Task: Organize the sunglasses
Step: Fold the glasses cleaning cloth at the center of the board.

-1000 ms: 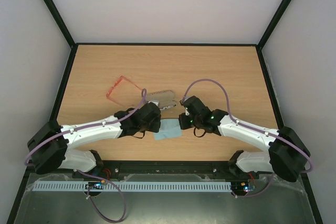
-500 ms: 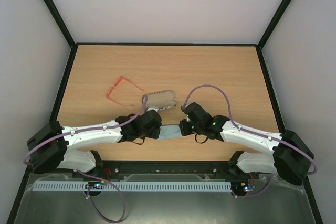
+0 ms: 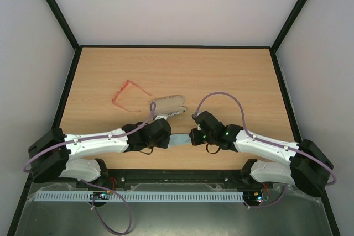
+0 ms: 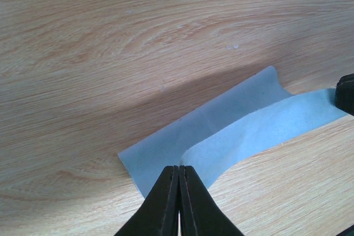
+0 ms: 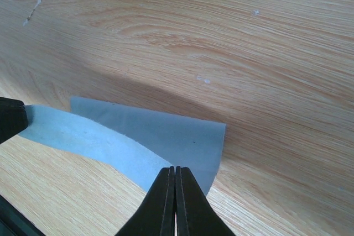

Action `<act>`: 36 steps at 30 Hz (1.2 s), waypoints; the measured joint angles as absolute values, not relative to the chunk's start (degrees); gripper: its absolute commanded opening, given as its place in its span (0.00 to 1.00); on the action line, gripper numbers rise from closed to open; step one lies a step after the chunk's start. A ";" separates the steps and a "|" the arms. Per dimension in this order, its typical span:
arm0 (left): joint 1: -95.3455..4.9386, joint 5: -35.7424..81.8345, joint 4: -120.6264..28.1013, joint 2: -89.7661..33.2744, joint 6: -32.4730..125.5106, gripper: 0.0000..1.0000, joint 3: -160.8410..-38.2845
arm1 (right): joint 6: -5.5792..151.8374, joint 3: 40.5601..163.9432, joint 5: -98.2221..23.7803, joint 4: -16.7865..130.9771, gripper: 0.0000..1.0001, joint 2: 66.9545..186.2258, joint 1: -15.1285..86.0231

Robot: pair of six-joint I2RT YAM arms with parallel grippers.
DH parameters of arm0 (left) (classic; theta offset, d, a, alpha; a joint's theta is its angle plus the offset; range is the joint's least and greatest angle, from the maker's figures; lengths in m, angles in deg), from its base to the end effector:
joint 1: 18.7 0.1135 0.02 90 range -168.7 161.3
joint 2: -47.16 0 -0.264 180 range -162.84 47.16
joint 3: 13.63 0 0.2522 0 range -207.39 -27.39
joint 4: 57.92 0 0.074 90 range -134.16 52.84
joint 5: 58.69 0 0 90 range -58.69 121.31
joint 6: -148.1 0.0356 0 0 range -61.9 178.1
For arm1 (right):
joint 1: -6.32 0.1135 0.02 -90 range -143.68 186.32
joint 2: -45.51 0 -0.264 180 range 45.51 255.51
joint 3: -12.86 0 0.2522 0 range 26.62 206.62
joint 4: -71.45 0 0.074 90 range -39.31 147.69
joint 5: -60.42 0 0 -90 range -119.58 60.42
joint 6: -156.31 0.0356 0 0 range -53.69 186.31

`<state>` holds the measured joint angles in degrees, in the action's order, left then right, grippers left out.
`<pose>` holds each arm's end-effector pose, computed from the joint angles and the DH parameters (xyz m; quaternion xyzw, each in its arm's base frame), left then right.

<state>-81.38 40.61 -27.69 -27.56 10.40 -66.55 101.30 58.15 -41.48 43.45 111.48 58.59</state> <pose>0.1206 -0.2210 0.1885 0.0967 0.9379 -0.2225 0.2480 0.1290 0.1787 0.1838 -0.1760 0.9146 0.3123 0.1871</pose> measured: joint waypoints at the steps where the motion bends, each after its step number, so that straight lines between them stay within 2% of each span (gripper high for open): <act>1: -81.47 40.63 -27.58 -27.56 10.26 0.02 -66.55 | 101.32 58.02 -41.48 43.54 0.01 111.46 58.59; 36: -82.34 41.24 -28.61 -28.89 7.75 0.02 -63.82 | 101.49 56.99 -41.83 47.10 0.01 116.47 58.96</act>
<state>-82.34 41.24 -28.61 -28.89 7.75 -63.82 101.49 56.99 -41.83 47.10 116.47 58.96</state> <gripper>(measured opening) 0.026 0.016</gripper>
